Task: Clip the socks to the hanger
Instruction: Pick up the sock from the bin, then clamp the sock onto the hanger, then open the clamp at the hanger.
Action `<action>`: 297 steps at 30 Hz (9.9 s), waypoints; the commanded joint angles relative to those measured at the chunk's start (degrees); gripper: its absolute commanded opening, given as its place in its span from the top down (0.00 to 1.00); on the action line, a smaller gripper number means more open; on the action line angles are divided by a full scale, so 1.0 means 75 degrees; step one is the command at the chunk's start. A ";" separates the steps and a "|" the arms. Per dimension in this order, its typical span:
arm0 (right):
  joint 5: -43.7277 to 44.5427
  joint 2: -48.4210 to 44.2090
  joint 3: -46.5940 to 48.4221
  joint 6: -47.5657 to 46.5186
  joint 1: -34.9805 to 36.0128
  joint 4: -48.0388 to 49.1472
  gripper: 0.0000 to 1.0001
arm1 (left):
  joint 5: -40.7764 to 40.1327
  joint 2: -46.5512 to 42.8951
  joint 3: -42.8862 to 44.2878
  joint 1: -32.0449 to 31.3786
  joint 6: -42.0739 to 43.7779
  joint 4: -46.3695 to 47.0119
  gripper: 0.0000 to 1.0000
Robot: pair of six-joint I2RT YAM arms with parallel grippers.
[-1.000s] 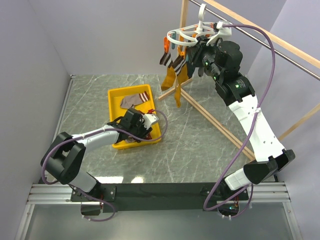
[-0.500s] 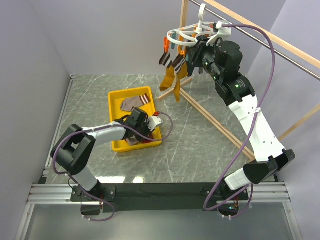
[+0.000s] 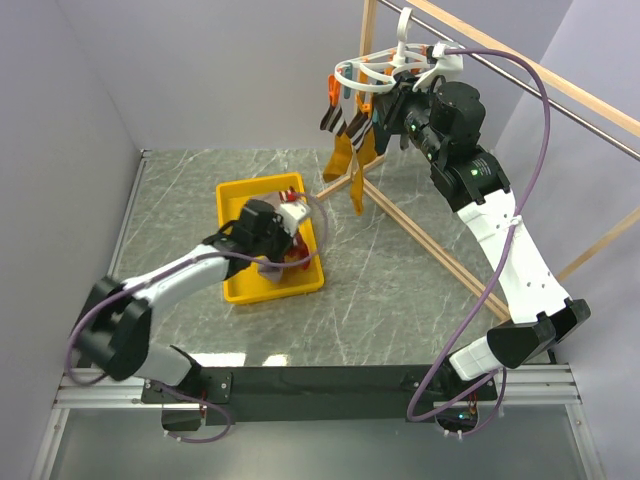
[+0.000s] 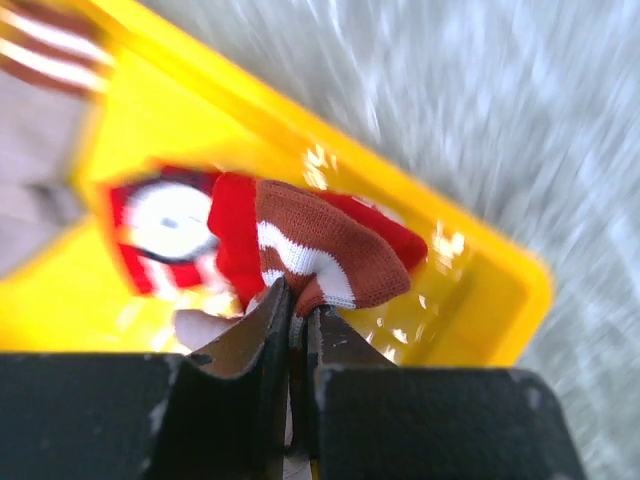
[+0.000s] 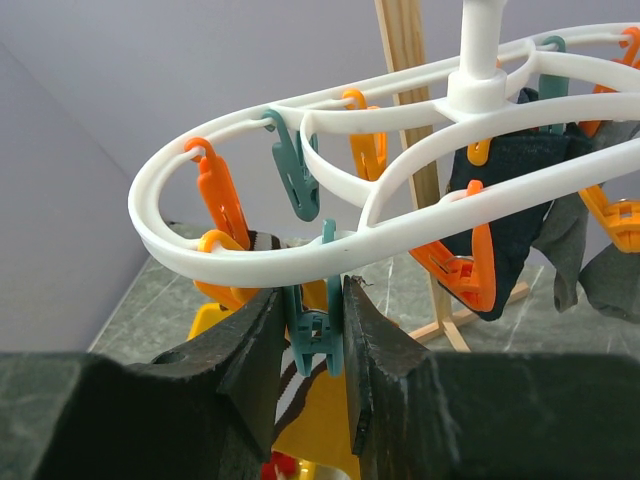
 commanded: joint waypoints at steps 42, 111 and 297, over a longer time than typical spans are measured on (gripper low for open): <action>0.0060 -0.0314 -0.0098 0.0204 -0.0048 0.0328 1.00 | 0.1087 0.0102 -0.0718 0.1389 -0.2239 0.0875 0.66; -0.0092 -0.0794 -0.0016 0.0240 -0.0048 0.0317 1.00 | -0.3608 0.1520 0.6336 -0.2501 -0.4021 0.2082 0.99; -0.0537 -0.0583 -0.1622 -0.1261 -0.0283 0.2111 0.89 | -0.4176 0.0138 0.5224 -0.1997 -0.3973 0.2961 0.68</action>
